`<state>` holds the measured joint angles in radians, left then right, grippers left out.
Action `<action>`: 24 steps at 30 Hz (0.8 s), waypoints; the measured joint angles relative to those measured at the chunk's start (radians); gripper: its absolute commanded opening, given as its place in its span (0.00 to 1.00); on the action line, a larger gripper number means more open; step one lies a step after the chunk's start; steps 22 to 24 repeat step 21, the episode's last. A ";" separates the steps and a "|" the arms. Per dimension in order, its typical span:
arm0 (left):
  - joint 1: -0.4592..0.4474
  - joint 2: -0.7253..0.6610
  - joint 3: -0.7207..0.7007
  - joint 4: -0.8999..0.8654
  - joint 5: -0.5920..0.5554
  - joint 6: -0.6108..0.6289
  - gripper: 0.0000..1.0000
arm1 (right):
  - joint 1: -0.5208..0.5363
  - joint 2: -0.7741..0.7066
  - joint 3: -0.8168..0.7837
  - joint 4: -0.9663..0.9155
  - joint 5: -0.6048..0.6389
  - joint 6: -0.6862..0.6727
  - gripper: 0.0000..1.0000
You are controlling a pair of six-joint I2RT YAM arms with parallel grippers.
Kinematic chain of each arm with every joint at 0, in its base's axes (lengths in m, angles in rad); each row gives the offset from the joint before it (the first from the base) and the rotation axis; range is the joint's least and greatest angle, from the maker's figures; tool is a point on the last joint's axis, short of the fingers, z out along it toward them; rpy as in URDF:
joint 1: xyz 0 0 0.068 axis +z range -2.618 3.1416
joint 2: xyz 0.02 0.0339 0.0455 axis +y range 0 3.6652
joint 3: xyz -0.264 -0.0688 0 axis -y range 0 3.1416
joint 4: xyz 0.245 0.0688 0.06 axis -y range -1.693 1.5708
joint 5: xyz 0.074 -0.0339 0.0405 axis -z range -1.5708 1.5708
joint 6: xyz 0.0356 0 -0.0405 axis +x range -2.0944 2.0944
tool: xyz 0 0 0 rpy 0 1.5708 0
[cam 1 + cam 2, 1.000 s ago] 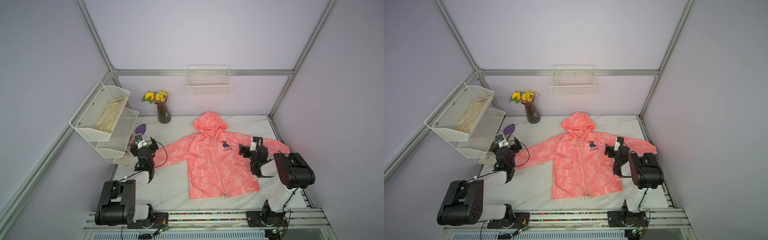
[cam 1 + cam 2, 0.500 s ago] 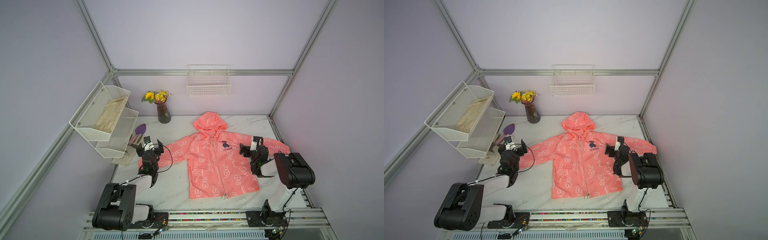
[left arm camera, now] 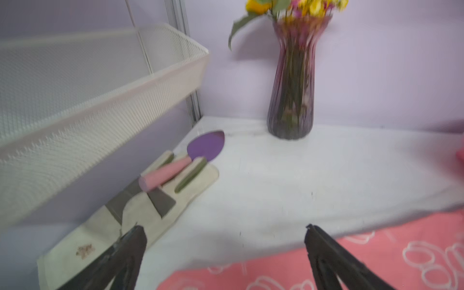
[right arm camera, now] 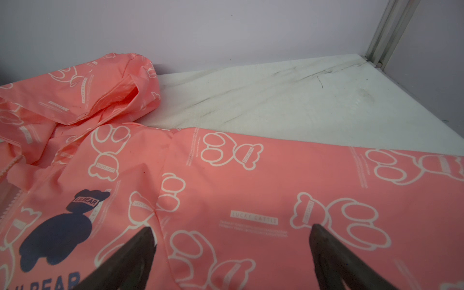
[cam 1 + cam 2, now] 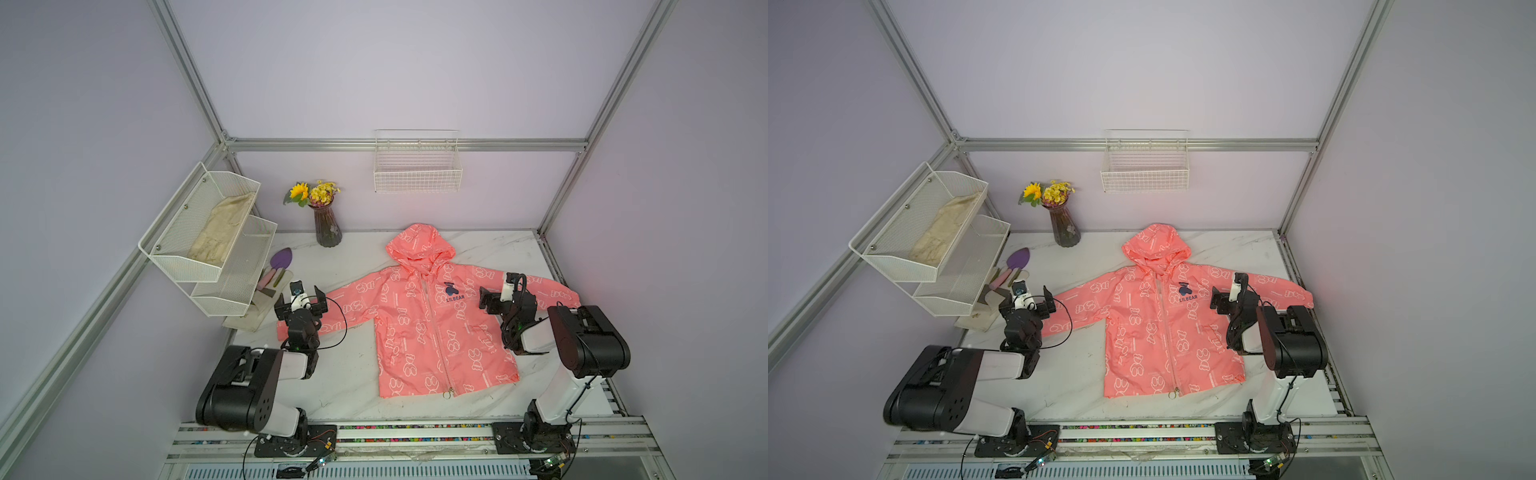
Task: Unzip the jacket
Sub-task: Reset both arms
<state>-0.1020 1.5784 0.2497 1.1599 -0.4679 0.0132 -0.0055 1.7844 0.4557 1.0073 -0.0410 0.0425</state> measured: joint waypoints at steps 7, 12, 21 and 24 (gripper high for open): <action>0.068 0.022 0.076 -0.162 0.055 -0.034 1.00 | 0.000 0.000 0.000 0.004 0.000 0.000 0.97; 0.071 0.016 0.093 -0.169 0.071 -0.042 1.00 | 0.000 0.000 0.000 0.004 0.000 0.000 0.97; 0.047 0.016 0.093 -0.173 0.070 -0.035 1.00 | 0.002 0.000 0.000 0.004 0.005 -0.002 0.97; 0.047 0.016 0.093 -0.173 0.070 -0.035 1.00 | 0.002 0.000 0.000 0.004 0.005 -0.002 0.97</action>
